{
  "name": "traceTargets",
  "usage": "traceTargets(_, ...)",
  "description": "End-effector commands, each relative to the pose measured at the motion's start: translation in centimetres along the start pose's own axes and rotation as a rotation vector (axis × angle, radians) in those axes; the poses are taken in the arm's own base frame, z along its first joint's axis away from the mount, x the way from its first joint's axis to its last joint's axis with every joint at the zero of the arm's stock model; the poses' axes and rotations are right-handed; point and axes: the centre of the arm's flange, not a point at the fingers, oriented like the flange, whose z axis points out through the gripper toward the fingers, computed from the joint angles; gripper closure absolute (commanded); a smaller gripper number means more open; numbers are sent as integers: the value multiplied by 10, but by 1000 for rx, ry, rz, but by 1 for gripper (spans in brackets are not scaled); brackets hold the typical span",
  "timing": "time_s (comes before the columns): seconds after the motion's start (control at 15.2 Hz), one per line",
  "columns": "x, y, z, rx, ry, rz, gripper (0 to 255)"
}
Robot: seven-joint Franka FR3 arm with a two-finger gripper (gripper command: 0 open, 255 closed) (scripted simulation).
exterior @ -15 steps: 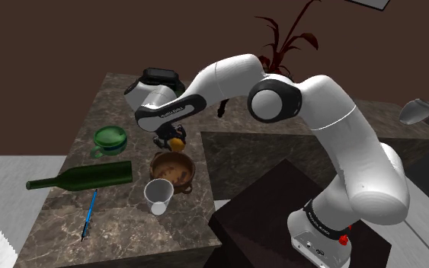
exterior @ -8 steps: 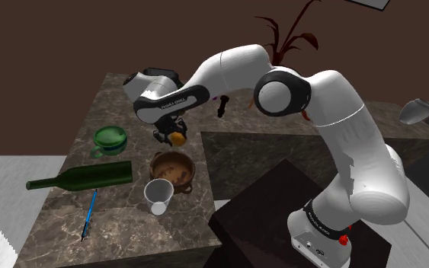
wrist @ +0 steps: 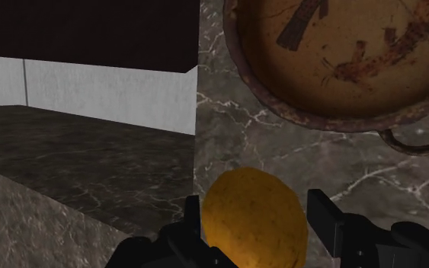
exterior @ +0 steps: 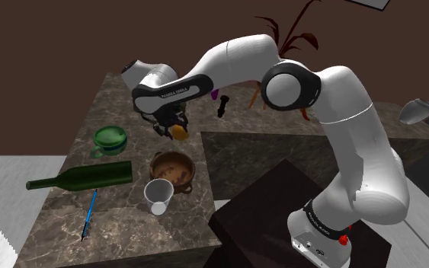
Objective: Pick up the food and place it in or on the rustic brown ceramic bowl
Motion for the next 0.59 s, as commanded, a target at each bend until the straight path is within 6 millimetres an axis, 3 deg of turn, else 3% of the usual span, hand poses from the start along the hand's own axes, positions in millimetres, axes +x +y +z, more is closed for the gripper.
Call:
traceTargets(0.0,0,6,-9,0,0,0,255)
traceTargets(0.46,-2,25,-38,0,0,0,255)
traceTargets(0.53,-15,22,-39,0,0,0,255)
